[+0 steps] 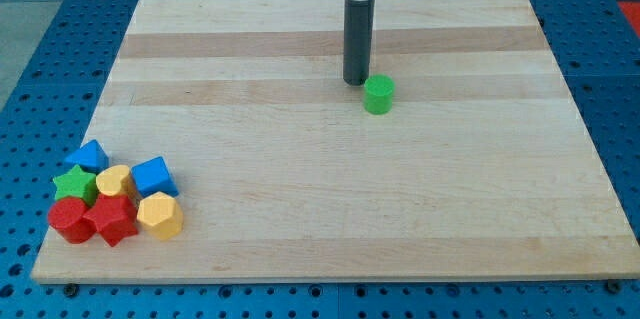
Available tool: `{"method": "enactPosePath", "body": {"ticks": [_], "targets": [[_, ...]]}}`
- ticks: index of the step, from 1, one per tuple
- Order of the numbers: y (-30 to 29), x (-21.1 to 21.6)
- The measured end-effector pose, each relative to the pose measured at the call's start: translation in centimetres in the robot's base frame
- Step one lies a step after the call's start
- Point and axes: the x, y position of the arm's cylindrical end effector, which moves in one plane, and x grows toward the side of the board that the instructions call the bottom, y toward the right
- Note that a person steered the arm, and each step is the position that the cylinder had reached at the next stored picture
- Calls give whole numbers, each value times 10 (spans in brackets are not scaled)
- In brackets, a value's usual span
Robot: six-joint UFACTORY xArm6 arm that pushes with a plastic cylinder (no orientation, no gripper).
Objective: Move the green circle to the top right of the blue cube
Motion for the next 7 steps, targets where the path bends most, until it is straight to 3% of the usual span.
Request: {"method": "enactPosePath", "body": {"ticks": [1, 2, 4, 6, 7], "targets": [[62, -8], [71, 7], [-52, 36], [2, 36], [2, 36]]}}
